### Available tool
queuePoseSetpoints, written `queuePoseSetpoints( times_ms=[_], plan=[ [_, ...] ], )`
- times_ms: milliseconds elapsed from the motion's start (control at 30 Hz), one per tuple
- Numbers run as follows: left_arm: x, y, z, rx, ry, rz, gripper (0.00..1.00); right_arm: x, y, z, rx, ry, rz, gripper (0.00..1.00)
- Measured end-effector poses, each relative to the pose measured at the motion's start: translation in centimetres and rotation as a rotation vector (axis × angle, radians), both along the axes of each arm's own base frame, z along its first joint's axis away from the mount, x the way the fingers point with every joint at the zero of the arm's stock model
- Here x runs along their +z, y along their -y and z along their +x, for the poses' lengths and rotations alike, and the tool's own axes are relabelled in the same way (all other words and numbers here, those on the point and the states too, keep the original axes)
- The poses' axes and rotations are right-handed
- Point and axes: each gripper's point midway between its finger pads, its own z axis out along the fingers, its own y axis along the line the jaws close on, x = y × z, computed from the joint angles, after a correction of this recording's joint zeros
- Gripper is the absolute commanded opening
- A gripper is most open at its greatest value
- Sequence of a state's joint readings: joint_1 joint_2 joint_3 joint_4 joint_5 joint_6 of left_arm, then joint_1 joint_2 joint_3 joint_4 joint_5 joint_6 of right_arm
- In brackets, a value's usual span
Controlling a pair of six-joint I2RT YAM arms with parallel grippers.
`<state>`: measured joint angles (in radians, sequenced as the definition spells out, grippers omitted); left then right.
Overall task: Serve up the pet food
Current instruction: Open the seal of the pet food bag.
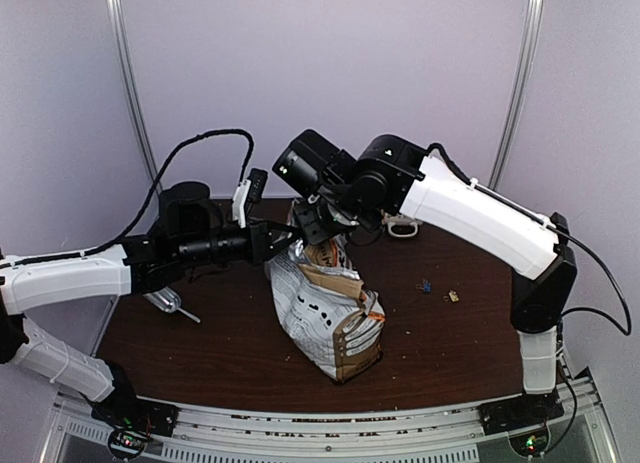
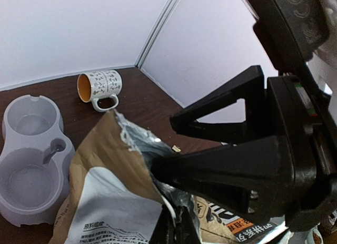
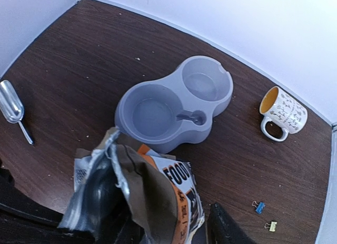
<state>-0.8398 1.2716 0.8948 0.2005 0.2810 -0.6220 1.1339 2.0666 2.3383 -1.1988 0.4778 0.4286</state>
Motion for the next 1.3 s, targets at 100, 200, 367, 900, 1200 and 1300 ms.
queuePoseSetpoints(
  times_ms=[100,200,367,900,1200,1300],
  plan=[
    [0.0,0.2,-0.1,0.022,0.039,0.022,0.00,-0.1,1.0,0.2,-0.029,0.011,-0.036,0.43],
    [0.0,0.4,-0.2,0.044,0.077,0.044,0.00,-0.3,1.5,0.3,-0.047,0.015,-0.055,0.41],
    [0.1,0.6,-0.3,0.076,0.124,0.103,0.00,-0.6,2.6,0.2,-0.057,0.003,-0.082,0.38],
    [0.1,0.5,-0.1,0.090,0.138,0.172,0.00,-1.6,0.7,-1.5,0.059,-0.124,0.049,0.00],
    [0.9,-1.0,-1.0,-0.010,0.015,0.272,0.00,2.0,2.3,-0.8,0.135,-0.169,0.197,0.00],
    [1.4,-2.0,-1.5,-0.064,-0.040,0.298,0.00,2.4,2.0,-1.4,0.190,-0.200,0.236,0.00]
  ],
)
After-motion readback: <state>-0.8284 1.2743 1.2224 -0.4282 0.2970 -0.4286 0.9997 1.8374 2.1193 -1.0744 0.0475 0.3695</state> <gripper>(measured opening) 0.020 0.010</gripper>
